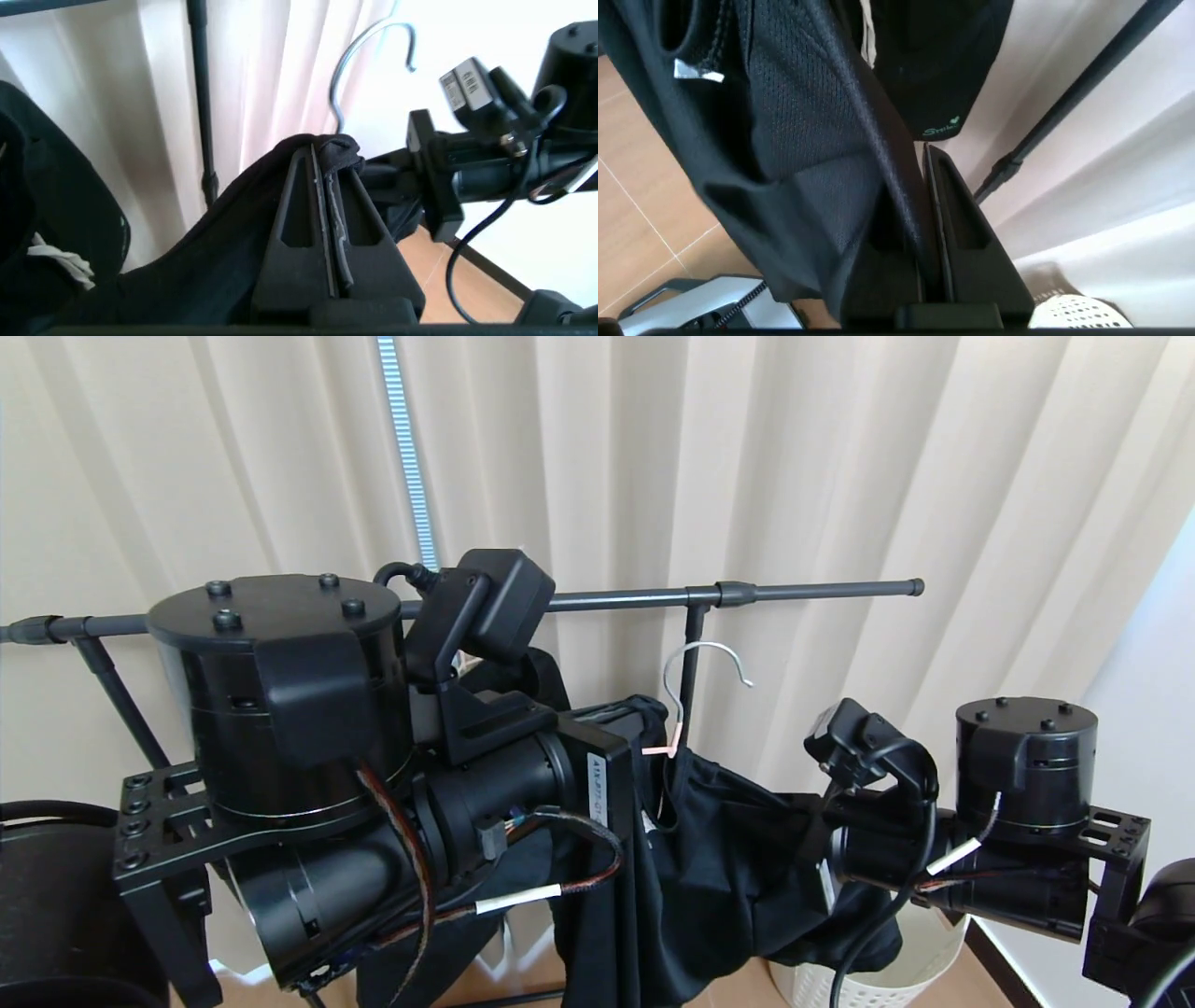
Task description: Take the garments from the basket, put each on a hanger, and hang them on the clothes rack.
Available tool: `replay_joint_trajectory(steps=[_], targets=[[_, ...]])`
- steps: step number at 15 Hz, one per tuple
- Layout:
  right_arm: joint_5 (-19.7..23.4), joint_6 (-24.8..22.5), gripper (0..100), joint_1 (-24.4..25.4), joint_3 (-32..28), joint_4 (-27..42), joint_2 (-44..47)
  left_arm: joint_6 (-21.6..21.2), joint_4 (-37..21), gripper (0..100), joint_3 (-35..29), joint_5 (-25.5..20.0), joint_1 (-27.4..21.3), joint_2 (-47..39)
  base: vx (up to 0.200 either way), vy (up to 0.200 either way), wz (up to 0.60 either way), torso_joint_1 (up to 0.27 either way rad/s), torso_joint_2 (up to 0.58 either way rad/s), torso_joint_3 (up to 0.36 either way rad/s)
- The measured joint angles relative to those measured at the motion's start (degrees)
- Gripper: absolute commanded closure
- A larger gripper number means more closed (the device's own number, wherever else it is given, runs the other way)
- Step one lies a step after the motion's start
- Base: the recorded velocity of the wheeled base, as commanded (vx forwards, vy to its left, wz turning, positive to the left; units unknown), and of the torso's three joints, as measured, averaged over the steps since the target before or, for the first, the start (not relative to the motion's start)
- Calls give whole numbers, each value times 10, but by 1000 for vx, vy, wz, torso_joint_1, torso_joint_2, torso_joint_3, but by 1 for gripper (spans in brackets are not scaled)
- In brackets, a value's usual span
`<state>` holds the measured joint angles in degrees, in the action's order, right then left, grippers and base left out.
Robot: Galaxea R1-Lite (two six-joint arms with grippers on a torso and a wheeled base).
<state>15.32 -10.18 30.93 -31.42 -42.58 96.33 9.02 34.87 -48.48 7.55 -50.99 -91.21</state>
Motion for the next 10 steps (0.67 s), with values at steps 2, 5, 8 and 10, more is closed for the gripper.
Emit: replay_joint_trajectory(steps=[2, 5, 8, 10], targets=[[24, 0, 100, -6, 8, -11, 1, -1, 1, 100, 5, -4, 0, 0, 0, 0, 0, 0, 0, 0], [34, 1, 100, -18, 8, -12, 3, -25, 3, 100, 24, -7, 1, 1, 0, 0, 0, 0, 0, 0], [46, 11, 100, -30, 9, -13, -3, -38, 4, 100, 30, -8, 4, 0, 0, 0, 0, 0, 0, 0], [46, 11, 100, -32, 9, -13, -6, -50, 4, 0, 31, -7, 5, -1, 0, 0, 0, 0, 0, 0]])
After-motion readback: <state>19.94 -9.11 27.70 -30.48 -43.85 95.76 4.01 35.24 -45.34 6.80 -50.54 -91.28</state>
